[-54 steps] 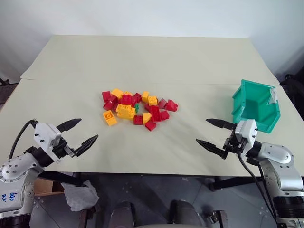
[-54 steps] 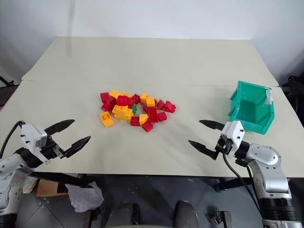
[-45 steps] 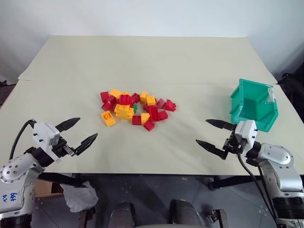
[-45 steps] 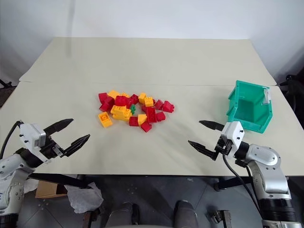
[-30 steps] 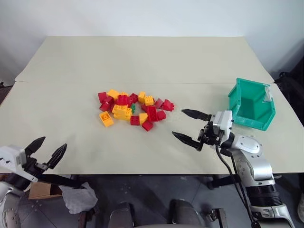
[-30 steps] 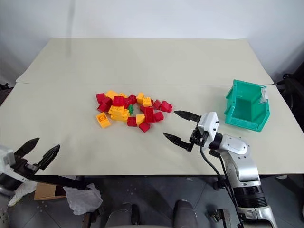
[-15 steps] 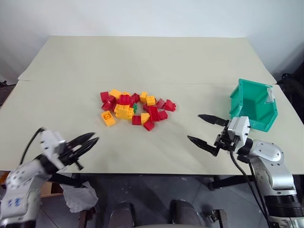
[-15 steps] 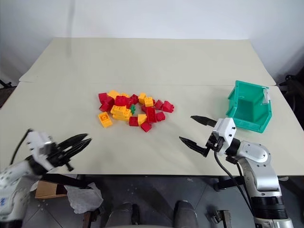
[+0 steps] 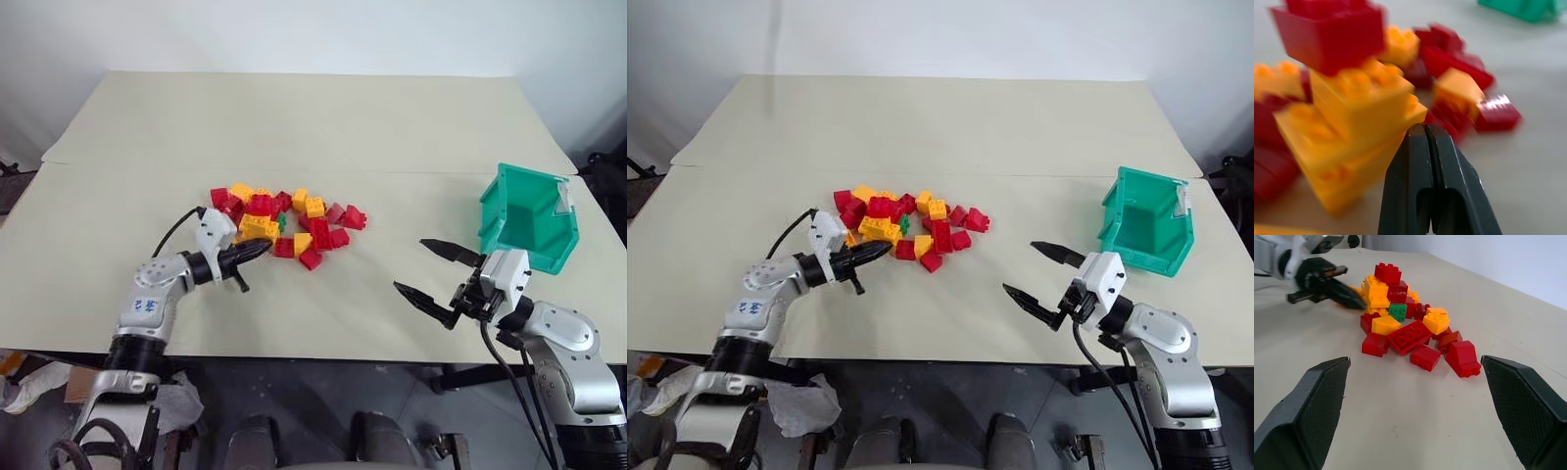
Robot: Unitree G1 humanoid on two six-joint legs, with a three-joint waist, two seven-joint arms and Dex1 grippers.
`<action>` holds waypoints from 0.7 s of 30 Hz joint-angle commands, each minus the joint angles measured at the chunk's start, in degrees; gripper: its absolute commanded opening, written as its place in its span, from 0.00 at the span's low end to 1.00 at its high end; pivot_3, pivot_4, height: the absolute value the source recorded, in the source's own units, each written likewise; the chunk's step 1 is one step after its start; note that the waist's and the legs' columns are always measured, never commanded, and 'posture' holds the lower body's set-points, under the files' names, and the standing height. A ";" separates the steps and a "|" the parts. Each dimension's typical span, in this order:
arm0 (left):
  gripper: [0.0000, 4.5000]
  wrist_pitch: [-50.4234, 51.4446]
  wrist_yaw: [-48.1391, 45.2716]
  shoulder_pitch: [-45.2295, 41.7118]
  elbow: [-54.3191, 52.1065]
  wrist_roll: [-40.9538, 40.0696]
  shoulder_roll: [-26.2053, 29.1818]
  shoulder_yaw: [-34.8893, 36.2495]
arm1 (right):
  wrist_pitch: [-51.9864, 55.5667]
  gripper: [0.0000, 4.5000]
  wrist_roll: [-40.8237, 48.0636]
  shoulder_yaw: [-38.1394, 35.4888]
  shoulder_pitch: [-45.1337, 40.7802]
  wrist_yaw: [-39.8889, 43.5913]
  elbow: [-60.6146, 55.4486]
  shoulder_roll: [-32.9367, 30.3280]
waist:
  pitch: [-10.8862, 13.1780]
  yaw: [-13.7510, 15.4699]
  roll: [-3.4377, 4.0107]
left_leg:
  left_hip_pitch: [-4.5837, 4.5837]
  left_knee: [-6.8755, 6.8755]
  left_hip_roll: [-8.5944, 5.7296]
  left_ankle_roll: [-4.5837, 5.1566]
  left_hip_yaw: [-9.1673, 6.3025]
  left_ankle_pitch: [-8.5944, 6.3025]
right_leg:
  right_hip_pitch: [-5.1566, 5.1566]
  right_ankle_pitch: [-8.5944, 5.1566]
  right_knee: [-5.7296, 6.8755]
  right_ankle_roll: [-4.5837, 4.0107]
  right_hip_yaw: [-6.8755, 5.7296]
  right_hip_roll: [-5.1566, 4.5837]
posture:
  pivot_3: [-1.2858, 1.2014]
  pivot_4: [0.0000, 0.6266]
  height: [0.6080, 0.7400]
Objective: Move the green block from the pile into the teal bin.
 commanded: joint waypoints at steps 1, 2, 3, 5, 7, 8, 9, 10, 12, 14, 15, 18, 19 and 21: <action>0.01 -3.83 4.20 -5.11 4.17 -0.81 -1.69 3.99 | -0.36 1.00 0.63 -0.58 0.02 -1.23 -2.77 0.48 | 0.01 0.04 -0.01 | 0.00 0.00 0.00 0.00 0.00 0.00 | 0.00 0.00 -0.01 0.00 0.00 0.00 | 0.52 0.24 1.00; 0.01 -4.68 5.12 -6.32 5.54 -1.56 -2.37 5.35 | -0.39 1.00 0.51 -0.35 0.16 -1.56 -3.07 0.70 | 0.01 0.05 -0.01 | 0.00 -0.01 0.00 0.00 -0.01 0.00 | 0.00 0.00 0.00 0.00 0.00 0.00 | 0.52 0.24 1.00; 0.01 -5.09 6.10 -7.45 6.79 -2.30 -2.95 6.66 | -0.41 1.00 0.40 -0.12 0.32 -1.90 -3.37 0.96 | 0.01 0.01 -0.01 | 0.00 -0.02 0.00 0.00 -0.01 0.00 | 0.00 0.01 0.00 0.01 0.00 0.00 | 0.52 0.24 1.00; 0.01 -6.46 8.24 -8.97 9.01 -2.22 -3.50 8.41 | -0.44 1.00 0.17 0.34 0.61 -2.38 -3.75 1.43 | 0.01 -0.22 -0.01 | 0.01 -0.04 0.00 0.00 -0.01 0.00 | 0.00 0.01 0.00 0.02 0.00 0.00 | 0.52 0.24 1.00; 0.01 -7.70 11.52 -10.47 13.03 -0.35 -3.00 9.21 | -0.47 1.00 0.02 0.74 0.55 -2.72 -3.89 1.85 | 0.01 -0.28 -0.02 | 0.02 -0.06 0.00 0.00 -0.01 0.00 | 0.00 0.01 0.00 0.02 0.00 0.00 | 0.52 0.24 1.00; 0.01 -8.00 12.63 -10.96 14.78 0.75 -2.59 9.08 | -0.40 1.00 -0.04 0.91 0.29 -2.89 -3.82 2.00 | 0.01 -0.28 -0.02 | 0.03 -0.06 0.00 0.00 -0.01 0.00 | 0.00 0.01 0.00 0.02 0.00 0.00 | 0.52 0.24 1.00; 0.01 -8.03 12.72 -11.22 15.81 1.45 -2.26 8.69 | -0.35 1.00 -0.05 1.06 0.09 -3.04 -3.75 2.09 | 0.01 -0.28 -0.02 | 0.03 -0.04 -0.01 0.00 -0.01 0.00 | 0.00 0.01 0.01 0.02 0.00 0.00 | 0.52 0.24 1.00; 0.01 -8.00 12.08 -11.34 16.24 1.73 -2.06 8.29 | -0.32 1.00 -0.06 1.17 -0.04 -3.16 -3.71 2.09 | 0.01 -0.26 -0.02 | 0.03 -0.05 -0.01 0.00 -0.01 0.00 | 0.01 0.01 0.00 0.02 0.00 0.00 | 0.52 0.24 1.00; 0.01 -6.32 9.11 -11.09 16.15 1.73 -1.59 7.10 | -0.33 1.00 -0.04 1.34 -0.12 -3.38 -3.72 2.07 | 0.04 -0.19 -0.07 | 0.02 -0.05 -0.01 0.00 -0.01 0.00 | 0.00 0.01 0.00 0.02 0.00 0.00 | 0.52 0.24 1.00; 0.01 -5.36 4.94 -10.03 14.74 2.13 -0.76 5.25 | -0.32 1.00 -0.07 1.48 -0.10 -3.55 -3.88 2.13 | 0.04 -0.05 -0.07 | 0.01 -0.05 -0.02 0.00 -0.01 0.00 | 0.00 0.01 0.00 0.03 0.00 0.00 | 0.52 0.24 1.00; 0.01 -5.51 2.54 -9.39 13.83 2.62 -0.14 4.04 | -0.30 1.00 -0.06 1.50 -0.08 -3.62 -3.95 2.18 | 0.04 0.00 -0.07 | 0.00 -0.05 -0.02 0.00 -0.01 0.00 | 0.01 0.02 -0.01 0.04 0.00 0.00 | 0.52 0.24 1.00; 0.01 -5.51 -2.87 -8.02 11.52 2.72 1.28 2.04 | -0.22 1.00 -0.08 1.64 0.01 -3.86 -4.19 2.27 | 0.04 -0.07 -0.07 | 0.00 -0.06 -0.02 0.00 -0.01 0.00 | 0.01 0.02 -0.01 0.04 0.00 0.00 | 0.52 0.24 1.00; 0.01 -5.06 -5.38 -7.19 9.70 2.16 1.70 1.32 | -0.17 1.00 -0.07 1.67 0.08 -3.94 -4.29 2.28 | 0.04 -0.10 -0.07 | 0.01 -0.06 -0.02 0.00 -0.01 0.00 | 0.00 0.02 -0.01 0.04 0.00 0.00 | 0.52 0.24 1.00; 0.01 -4.59 -10.14 -5.67 6.64 3.04 3.18 -1.35 | -0.07 1.00 0.02 1.63 0.27 -4.06 -4.49 2.25 | 0.04 -0.13 -0.06 | 0.01 -0.06 -0.02 0.00 -0.01 0.00 | 0.00 0.02 0.00 0.04 -0.01 0.00 | 0.52 0.24 1.00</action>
